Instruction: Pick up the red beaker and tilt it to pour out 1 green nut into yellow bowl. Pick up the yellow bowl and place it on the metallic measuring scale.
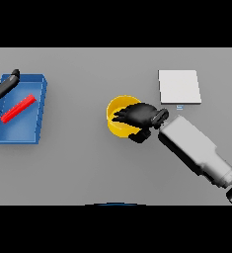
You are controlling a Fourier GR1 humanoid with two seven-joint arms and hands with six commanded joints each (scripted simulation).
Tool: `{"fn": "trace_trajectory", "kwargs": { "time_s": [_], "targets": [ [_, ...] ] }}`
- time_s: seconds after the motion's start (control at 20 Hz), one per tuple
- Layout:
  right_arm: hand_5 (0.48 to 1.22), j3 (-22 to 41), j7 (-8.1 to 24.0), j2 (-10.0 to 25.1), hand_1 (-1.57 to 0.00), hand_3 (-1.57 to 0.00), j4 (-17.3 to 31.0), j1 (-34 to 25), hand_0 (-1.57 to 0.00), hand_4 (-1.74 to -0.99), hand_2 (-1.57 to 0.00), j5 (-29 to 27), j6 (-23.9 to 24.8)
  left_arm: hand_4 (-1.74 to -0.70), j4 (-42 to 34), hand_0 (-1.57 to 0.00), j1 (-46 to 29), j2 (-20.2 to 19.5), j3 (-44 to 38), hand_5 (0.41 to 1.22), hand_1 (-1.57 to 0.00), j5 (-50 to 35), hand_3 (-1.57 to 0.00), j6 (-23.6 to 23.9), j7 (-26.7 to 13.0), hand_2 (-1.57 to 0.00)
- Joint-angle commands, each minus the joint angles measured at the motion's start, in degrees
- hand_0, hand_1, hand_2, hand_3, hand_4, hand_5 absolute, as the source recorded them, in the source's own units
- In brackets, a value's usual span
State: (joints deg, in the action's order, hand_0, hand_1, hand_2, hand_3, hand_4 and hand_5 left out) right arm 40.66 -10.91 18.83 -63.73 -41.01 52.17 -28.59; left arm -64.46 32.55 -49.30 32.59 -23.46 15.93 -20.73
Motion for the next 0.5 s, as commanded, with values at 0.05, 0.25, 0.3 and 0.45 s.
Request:
{"fn": "trace_trajectory", "kwargs": {
  "time_s": [0.05,0.25,0.3,0.45],
  "targets": [
    [0.943,0.6,-1.0,0.7,-0.47,-0.26,-1.1,0.6,-0.54,-1.42,-0.31,0.3,-0.6,-0.72,0.1,0.0,-0.4,-0.3,-0.6,0.692,0.0,-0.6,0.0,-0.3,0.7,0.0],
    [1.107,0.8,-3.6,0.8,-1.12,-0.72,-0.1,0.2,-1.15,-1.586,-1.01,0.0,0.1,-0.72,-0.5,0.0,0.0,-0.5,-0.4,0.696,0.0,-0.3,0.0,-0.2,0.3,0.0],
    [1.13,0.6,-4.5,1.2,-1.21,-0.83,-0.3,0.5,-1.23,-1.614,-1.12,-0.4,0.7,-0.72,-0.7,0.0,-0.3,-0.5,-0.4,0.696,0.0,-0.6,0.0,-0.2,0.2,0.0],
    [1.174,1.1,-4.9,1.2,-1.39,-1.12,-0.1,-0.1,-1.4,-1.676,-1.22,0.3,1.5,-0.72,-1.2,0.0,0.1,-0.7,-0.1,0.694,0.0,-0.1,0.0,0.0,-0.1,0.0]
  ]
}}
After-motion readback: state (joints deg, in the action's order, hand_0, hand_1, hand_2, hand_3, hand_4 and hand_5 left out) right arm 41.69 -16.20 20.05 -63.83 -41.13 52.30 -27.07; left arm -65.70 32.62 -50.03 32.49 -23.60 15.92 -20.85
